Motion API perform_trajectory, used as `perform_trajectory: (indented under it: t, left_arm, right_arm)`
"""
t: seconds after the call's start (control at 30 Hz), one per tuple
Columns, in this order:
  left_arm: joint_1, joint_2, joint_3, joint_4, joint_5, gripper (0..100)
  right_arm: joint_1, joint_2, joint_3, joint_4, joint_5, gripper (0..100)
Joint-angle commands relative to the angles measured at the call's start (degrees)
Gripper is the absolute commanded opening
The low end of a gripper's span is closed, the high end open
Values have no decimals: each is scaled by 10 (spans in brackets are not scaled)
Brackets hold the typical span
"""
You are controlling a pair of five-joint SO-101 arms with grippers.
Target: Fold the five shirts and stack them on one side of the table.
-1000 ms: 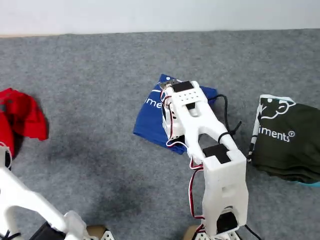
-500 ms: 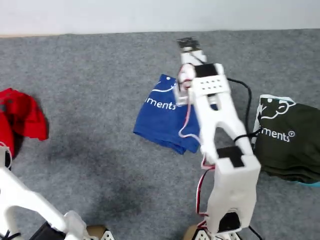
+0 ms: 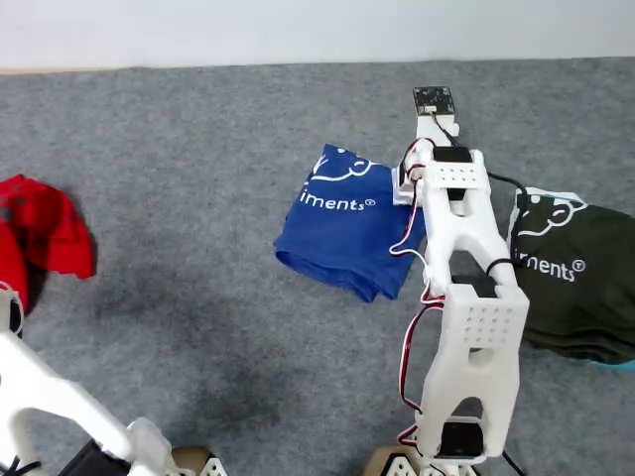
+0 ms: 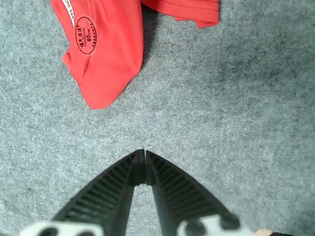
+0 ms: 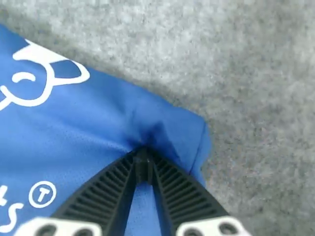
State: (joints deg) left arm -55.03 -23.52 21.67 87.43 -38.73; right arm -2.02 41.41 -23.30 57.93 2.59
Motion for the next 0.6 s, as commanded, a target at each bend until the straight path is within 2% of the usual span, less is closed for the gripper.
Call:
perform_trajectory:
  t: [0.0,0.23,0.4,0.57]
  left_arm:
    - [0,-20,-3,4,1,11]
    - [-1,-20,-3,4,1,11]
    - [-1,-20,-3,4,1,11]
    - [-1,-19,-3,4,1,11]
  right_arm:
    - [-1,-50,-25,30,3,9]
    - [-57,-149,-28,95,-6,9]
    - [-84,-175,-28,184,-138,29]
    - [-105,-165,-23,262,-317,240]
